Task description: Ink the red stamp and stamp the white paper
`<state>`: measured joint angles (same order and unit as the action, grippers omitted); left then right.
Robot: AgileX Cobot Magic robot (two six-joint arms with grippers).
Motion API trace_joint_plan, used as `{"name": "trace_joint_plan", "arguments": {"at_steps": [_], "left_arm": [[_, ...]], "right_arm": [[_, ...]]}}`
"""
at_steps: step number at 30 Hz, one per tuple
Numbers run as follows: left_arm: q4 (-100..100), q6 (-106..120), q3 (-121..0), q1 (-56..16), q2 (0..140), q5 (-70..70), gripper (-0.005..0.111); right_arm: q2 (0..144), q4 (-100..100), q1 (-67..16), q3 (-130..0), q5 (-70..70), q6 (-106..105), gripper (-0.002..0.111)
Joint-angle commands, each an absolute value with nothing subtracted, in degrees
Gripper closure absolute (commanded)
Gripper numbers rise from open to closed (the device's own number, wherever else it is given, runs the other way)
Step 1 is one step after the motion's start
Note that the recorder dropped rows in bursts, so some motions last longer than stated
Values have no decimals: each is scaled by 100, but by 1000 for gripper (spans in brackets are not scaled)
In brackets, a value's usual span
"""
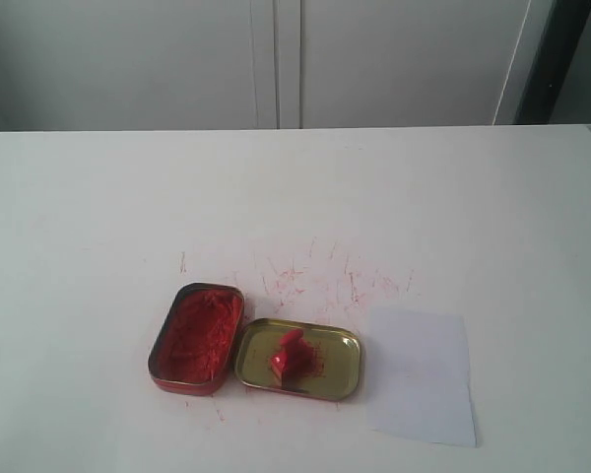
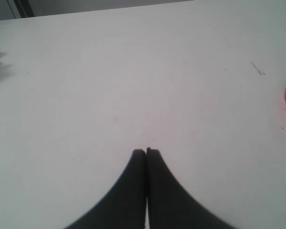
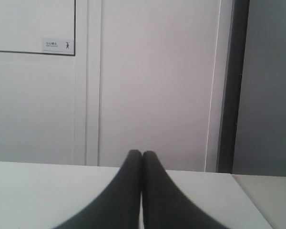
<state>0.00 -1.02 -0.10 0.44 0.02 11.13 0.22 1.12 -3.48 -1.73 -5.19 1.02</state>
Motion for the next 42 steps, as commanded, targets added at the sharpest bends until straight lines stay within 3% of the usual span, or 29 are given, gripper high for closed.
{"name": "trace_joint_plan", "arguments": {"at_steps": [1,16,32,42], "left_arm": [[-33,-125,0,40,0,1108,107],[-33,-125,0,40,0,1108,107],[-33,-125,0,40,0,1108,107],[-33,-125,0,40,0,1108,107]], "right_arm": [[0,112,-319,-738,295,123,108],[1918,112,-319,-2410,1907,123,108],[5535,-517,-345,-4113,3621,133,108],[7156,-599,-1030,-4829,3901,-125,108]]}}
